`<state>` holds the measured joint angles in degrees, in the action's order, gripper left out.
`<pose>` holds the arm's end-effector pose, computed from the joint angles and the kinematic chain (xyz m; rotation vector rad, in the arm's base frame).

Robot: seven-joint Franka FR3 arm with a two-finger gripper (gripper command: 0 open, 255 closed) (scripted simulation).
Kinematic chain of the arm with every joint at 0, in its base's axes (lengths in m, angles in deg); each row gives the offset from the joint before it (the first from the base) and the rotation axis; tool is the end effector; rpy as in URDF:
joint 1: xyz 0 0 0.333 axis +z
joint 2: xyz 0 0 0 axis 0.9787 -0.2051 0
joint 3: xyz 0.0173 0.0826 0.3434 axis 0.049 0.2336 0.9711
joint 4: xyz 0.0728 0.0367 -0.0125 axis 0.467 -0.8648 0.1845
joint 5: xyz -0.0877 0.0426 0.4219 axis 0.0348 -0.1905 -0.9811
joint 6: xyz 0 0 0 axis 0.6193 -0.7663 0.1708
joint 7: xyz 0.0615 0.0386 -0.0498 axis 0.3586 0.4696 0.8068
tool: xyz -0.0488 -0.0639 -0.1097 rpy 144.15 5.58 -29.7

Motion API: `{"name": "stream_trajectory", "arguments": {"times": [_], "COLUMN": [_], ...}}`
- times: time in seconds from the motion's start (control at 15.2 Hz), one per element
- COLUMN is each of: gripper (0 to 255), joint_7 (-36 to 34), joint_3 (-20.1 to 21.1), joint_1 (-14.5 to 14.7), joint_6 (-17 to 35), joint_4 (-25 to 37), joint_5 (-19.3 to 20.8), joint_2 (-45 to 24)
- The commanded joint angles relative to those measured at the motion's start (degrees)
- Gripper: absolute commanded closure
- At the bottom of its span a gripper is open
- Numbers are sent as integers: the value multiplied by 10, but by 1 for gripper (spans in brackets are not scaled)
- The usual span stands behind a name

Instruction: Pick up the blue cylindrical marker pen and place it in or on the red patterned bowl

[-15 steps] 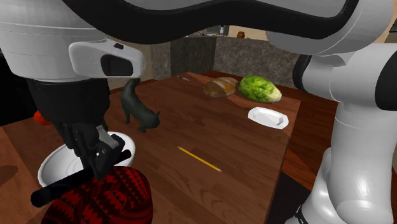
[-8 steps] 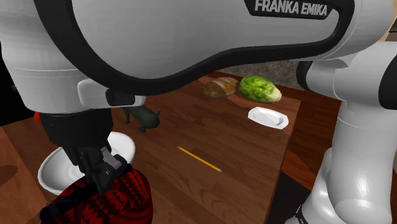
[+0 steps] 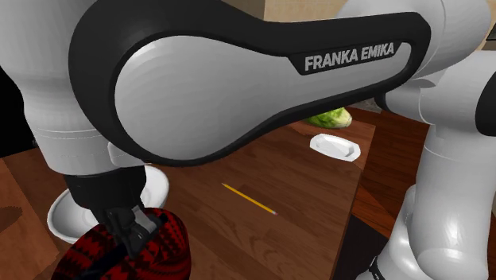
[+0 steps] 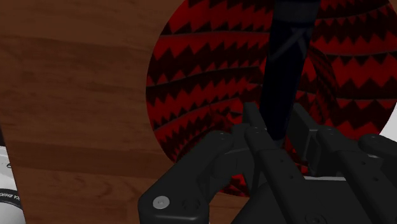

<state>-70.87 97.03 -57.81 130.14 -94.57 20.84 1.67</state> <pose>0.3192 0.5812 0.5610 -2.5723 1.7050 -0.0258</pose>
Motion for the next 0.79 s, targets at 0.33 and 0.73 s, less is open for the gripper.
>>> {"name": "stream_trajectory", "arguments": {"times": [0.33,0.73], "gripper": [255,0], "joint_7": [0,0], "joint_3": [0,0], "joint_1": [0,0], "joint_6": [2,2], "joint_4": [-2,-2], "joint_5": [0,0], "joint_2": [0,0]}}
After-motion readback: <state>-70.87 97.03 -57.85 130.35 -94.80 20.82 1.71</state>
